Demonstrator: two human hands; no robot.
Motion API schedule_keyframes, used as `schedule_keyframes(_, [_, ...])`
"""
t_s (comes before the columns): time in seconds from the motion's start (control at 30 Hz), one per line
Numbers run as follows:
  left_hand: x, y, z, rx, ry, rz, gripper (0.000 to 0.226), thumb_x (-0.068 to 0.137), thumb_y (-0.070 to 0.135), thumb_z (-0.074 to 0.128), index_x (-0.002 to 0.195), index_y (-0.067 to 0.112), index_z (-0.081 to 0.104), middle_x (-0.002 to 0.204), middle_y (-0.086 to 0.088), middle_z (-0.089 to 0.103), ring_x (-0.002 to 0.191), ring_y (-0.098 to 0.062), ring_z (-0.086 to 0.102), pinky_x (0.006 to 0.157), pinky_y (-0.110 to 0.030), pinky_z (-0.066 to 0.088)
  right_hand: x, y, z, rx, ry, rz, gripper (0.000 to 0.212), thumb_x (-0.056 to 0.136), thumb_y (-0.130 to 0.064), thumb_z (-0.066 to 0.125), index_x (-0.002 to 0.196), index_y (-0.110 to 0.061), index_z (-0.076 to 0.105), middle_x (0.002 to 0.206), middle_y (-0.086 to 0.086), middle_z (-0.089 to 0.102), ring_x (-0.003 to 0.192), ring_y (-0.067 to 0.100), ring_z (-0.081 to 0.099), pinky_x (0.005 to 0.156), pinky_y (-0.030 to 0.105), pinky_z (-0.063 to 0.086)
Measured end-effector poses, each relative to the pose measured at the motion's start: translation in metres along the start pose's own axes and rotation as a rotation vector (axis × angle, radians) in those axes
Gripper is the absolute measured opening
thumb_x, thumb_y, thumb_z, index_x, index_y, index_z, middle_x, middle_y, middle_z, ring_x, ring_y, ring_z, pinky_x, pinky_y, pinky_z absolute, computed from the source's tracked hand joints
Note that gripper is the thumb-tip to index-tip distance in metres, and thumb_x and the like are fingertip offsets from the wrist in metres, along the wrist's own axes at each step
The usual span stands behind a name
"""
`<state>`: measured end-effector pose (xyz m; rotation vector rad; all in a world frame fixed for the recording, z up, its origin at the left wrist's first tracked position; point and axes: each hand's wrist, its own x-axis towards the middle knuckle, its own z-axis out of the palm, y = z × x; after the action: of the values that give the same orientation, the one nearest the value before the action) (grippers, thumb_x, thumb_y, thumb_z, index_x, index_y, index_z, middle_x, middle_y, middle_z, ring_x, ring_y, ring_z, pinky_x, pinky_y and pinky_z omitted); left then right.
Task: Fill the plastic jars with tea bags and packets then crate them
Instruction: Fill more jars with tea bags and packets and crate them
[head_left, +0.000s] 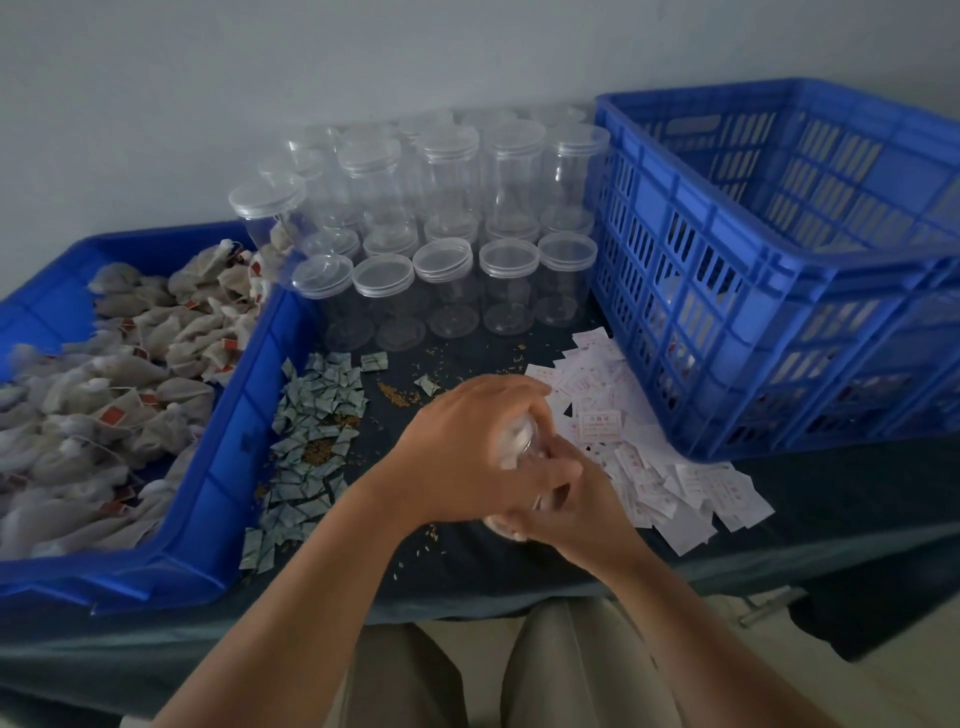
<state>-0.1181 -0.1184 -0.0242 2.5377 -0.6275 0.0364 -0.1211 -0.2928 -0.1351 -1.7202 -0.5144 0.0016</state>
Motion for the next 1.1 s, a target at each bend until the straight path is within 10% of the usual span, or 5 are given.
schedule_keyframes(0.17, [0.001,-0.025,-0.022,-0.631,-0.227,0.042,0.035,0.100,0.045,0.066,0.103,0.013,0.080,0.144,0.012,0.064,0.143,-0.006,0.050,0.118,-0.041,0.043,0.003,-0.002,-0.003,0.034,-0.086,0.025,0.040,0.084,-0.046,0.087,0.118,-0.032,0.070,0.103,-0.001,0.079,0.090,0.022,0.078,0.076,0.031,0.063])
schedule_keyframes(0.37, [0.010,0.002,-0.011,-0.065,-0.074,-0.346,0.084,0.091,0.086,0.034,0.158,0.036,0.039,0.163,0.011,0.043,0.151,-0.015,0.039,0.119,-0.046,0.039,0.002,0.001,0.008,-0.183,0.136,-0.047,0.054,0.075,-0.045,0.092,0.118,-0.039,0.061,0.109,-0.016,0.068,0.102,0.012,0.069,0.082,0.014,0.051])
schedule_keyframes(0.5, [0.020,0.017,0.004,-0.052,-0.034,-0.460,0.083,0.090,0.088,0.029,0.150,0.034,0.051,0.149,0.007,0.057,0.135,-0.020,0.055,0.109,-0.053,0.048,0.000,0.003,0.009,-0.226,0.121,-0.125,0.054,0.072,-0.043,0.094,0.116,-0.033,0.062,0.103,-0.017,0.069,0.094,0.014,0.070,0.079,0.023,0.057])
schedule_keyframes(0.77, [0.004,-0.022,-0.019,-0.298,-0.346,0.120,0.045,0.086,0.057,0.078,0.129,0.044,0.070,0.150,0.032,0.051,0.139,0.008,0.046,0.115,-0.029,0.037,0.001,-0.004,0.000,-0.126,-0.091,0.043,0.041,0.078,-0.059,0.085,0.110,-0.042,0.065,0.086,-0.016,0.073,0.076,0.006,0.070,0.068,0.019,0.050])
schedule_keyframes(1.1, [0.016,0.007,0.001,-0.005,-0.103,-0.388,0.072,0.092,0.079,0.023,0.137,0.032,0.053,0.124,0.007,0.067,0.104,-0.015,0.064,0.088,-0.042,0.054,-0.005,0.004,0.014,-0.283,0.110,-0.092,0.082,0.066,-0.051,0.097,0.133,-0.028,0.056,0.115,-0.019,0.066,0.104,0.012,0.069,0.084,0.020,0.057])
